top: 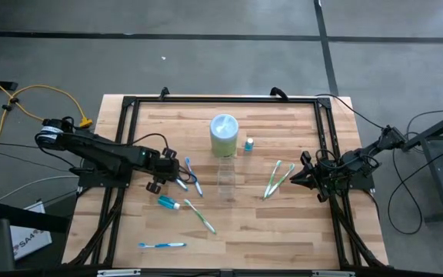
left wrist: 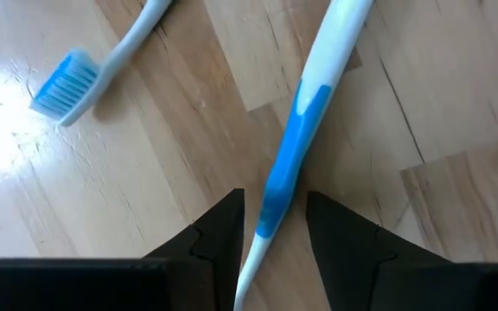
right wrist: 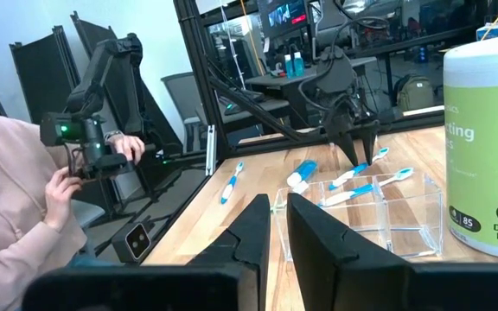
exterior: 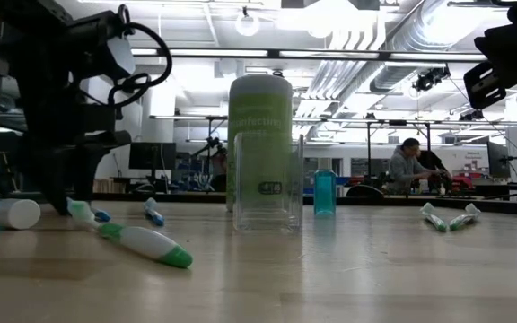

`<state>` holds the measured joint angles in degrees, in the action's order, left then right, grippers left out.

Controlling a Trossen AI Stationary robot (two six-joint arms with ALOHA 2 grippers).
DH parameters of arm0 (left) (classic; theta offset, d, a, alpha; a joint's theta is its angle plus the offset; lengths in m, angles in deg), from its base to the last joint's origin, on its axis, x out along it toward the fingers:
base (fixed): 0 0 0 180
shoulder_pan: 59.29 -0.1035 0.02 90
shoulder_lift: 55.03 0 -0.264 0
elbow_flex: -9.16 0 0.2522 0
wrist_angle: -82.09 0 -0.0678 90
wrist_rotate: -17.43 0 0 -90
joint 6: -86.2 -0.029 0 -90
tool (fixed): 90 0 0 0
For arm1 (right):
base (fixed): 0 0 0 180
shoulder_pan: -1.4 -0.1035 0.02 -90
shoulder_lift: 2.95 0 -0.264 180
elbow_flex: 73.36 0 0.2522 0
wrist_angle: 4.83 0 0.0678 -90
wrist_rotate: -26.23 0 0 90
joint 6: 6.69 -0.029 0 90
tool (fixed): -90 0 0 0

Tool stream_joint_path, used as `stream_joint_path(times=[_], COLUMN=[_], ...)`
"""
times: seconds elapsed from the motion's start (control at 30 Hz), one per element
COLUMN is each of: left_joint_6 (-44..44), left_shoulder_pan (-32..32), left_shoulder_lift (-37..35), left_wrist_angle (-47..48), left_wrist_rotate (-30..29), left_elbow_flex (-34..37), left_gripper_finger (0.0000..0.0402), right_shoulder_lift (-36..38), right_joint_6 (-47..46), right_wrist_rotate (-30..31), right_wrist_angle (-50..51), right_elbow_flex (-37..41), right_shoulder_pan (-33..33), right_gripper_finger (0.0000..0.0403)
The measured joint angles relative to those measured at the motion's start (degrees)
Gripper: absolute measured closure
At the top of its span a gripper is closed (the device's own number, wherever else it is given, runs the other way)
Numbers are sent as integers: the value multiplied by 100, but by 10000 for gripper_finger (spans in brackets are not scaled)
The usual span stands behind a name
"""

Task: Pick & Place toothbrushing station
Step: Put the top left blue toothbrush into the transparent organizer

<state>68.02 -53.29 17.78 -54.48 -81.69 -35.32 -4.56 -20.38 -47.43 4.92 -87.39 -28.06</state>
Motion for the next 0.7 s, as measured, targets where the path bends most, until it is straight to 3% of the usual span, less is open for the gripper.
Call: stream_joint_path(times=[0.37, 0.7], left_joint_6=[-43, -40], left_shoulder_pan=[-305, -534], left_shoulder_lift=[15, 524], left_wrist_angle=[-177, -319], left_wrist_rotate=[337, 769], left_elbow_flex=[7, -13], left_gripper_finger=[279, 293], right_shoulder_lift=[-1, -2], right_joint_6=[0, 0], right_wrist_rotate=[0, 0], right_wrist_angle=[0, -1], right_elbow_flex=[0, 0], right_shoulder_pan=[-1, 1], right_gripper_finger=[366, 366])
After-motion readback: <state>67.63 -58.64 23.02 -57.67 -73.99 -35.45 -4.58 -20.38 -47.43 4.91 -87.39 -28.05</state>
